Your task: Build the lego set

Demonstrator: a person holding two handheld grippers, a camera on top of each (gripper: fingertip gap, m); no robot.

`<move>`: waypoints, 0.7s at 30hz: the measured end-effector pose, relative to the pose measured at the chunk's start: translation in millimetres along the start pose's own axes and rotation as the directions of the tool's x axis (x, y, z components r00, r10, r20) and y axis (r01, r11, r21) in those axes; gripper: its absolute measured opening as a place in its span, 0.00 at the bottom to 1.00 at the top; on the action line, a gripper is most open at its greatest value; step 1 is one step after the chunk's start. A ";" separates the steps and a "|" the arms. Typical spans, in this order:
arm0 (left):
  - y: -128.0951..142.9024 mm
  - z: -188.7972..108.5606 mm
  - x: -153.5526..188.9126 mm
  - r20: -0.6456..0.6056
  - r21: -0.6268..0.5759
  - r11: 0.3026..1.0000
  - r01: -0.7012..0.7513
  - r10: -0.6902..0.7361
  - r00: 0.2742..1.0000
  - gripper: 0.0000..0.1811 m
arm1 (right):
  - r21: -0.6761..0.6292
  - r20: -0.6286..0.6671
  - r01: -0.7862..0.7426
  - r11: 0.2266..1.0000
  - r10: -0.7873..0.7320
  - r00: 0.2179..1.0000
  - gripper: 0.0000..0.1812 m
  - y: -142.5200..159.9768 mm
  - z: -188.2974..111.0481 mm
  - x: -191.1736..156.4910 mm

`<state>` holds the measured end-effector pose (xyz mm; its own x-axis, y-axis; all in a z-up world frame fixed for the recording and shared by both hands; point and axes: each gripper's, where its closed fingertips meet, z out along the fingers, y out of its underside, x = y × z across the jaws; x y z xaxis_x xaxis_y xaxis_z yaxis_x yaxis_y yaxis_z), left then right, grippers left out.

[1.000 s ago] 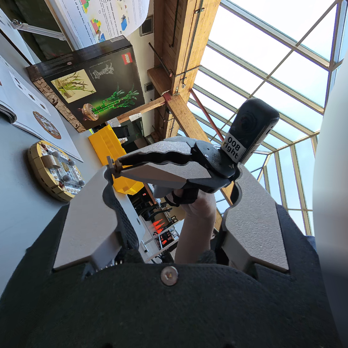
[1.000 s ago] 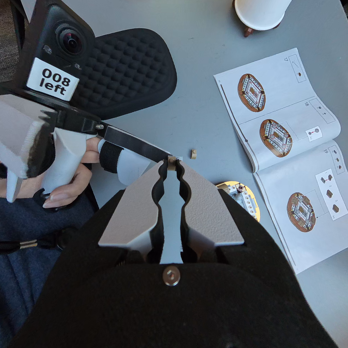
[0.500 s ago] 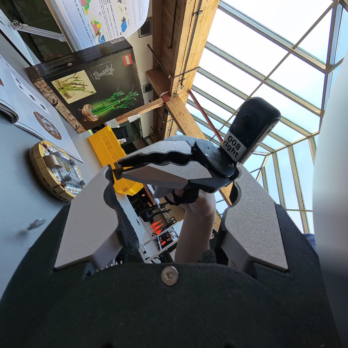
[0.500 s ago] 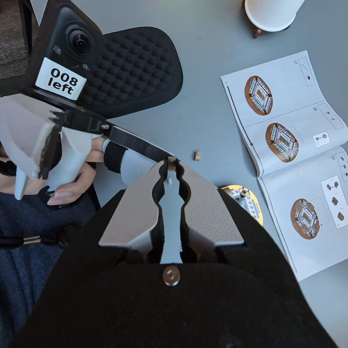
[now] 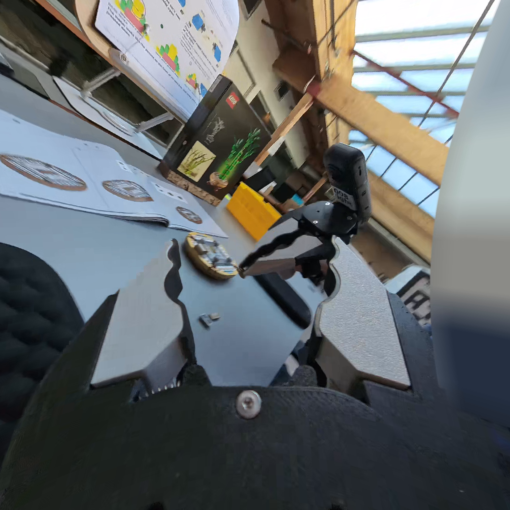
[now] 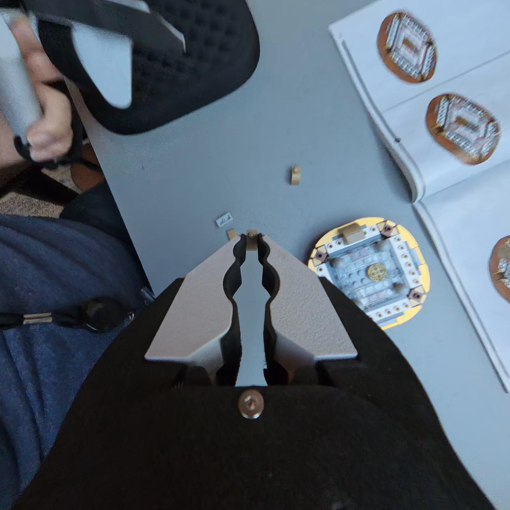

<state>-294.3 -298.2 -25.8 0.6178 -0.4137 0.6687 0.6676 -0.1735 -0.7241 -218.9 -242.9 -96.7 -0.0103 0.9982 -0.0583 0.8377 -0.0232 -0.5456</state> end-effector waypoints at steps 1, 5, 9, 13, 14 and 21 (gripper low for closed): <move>0.4 -2.6 -3.4 0.040 -0.032 0.996 -0.084 0.085 0.996 0.58 | -0.033 0.007 -0.003 0.999 0.003 1.000 0.04 11.9 6.9 -1.5; 1.0 -4.2 -10.0 0.110 -0.131 0.954 -0.269 0.283 0.953 0.58 | -0.077 -0.005 -0.006 0.997 0.005 1.000 0.04 37.0 24.2 0.8; -4.3 -1.2 -3.3 0.082 -0.108 0.964 -0.244 0.254 0.964 0.58 | -0.093 0.012 -0.015 0.996 0.017 1.000 0.04 47.2 31.9 0.6; -0.9 -1.2 -5.1 0.098 -0.135 0.957 -0.258 0.272 0.957 0.57 | -0.088 0.007 0.007 0.996 -0.007 1.000 0.05 49.1 34.5 0.7; -0.3 -1.7 -5.8 0.104 -0.142 0.954 -0.265 0.281 0.954 0.57 | -0.082 0.012 0.016 0.996 -0.016 1.000 0.06 48.9 34.4 -0.4; -4.1 -8.8 -10.8 0.129 -0.154 0.947 -0.281 0.301 0.945 0.57 | 0.091 0.052 0.240 0.966 -0.246 0.968 0.10 15.0 31.2 -25.8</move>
<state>-307.3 -300.9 -31.6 0.8381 -0.3281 0.4359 0.3950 -0.1863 -0.8996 -223.1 -270.6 -129.4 -0.2442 0.9691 0.0340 0.7576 0.2126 -0.6171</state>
